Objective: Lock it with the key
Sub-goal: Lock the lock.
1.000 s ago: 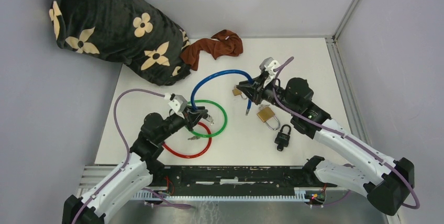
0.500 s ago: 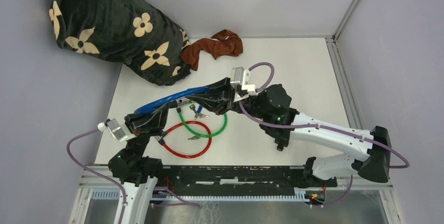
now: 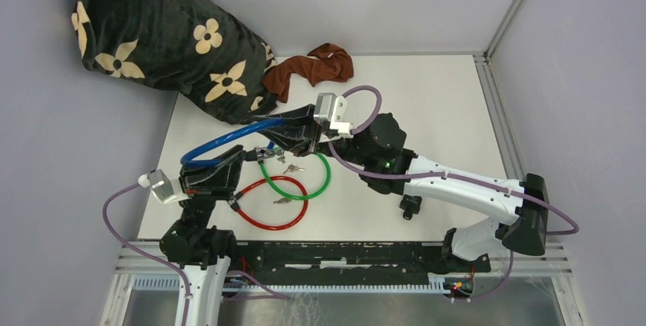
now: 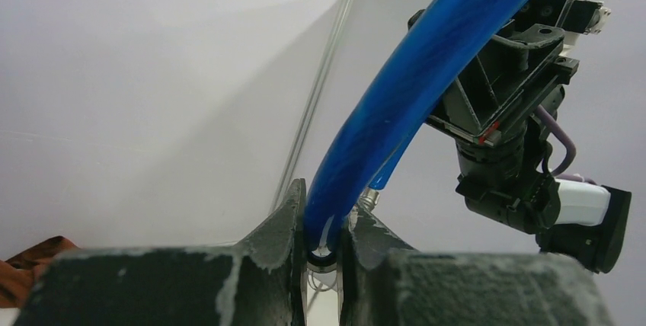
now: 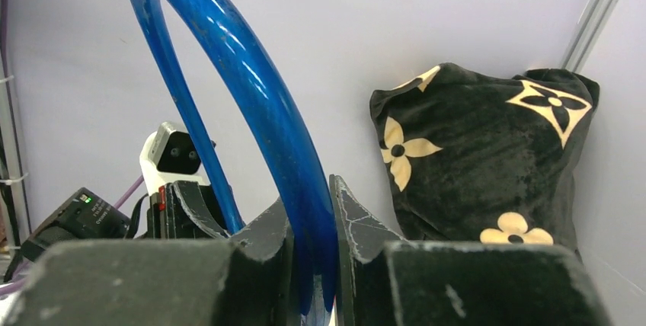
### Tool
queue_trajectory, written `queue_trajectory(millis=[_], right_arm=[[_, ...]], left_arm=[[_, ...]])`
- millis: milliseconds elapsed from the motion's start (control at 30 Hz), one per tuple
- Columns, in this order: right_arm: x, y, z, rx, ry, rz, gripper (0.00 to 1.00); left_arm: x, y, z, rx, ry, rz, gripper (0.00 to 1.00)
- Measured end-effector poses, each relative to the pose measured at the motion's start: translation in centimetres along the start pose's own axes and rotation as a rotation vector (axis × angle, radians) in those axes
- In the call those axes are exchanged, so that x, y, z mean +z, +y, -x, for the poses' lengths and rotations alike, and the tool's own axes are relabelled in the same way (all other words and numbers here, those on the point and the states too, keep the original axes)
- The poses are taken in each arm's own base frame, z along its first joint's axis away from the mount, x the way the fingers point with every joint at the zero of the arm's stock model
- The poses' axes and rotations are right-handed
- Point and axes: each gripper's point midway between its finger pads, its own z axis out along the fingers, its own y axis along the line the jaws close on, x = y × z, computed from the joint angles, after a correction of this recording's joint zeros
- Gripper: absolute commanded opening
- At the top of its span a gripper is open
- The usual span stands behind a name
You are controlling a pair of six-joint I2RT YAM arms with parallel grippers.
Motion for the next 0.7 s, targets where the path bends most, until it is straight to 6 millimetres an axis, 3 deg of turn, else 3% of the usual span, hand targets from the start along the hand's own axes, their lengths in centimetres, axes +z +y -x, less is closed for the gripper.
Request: queue_trajectory(millis=[133,700], right_arm=[[0.17,-0.05,-0.77,-0.016,0.012,0.001,0.00],[0.84,-0.34,-0.48,-0.042,0.000,0.000,0.00]], left_arm=[[-0.04,-0.08,-0.12,-0.015,0.007,-0.002,0.02],[-0.06,-0.41,-0.17,-0.040,0.012,-0.012,0.02]])
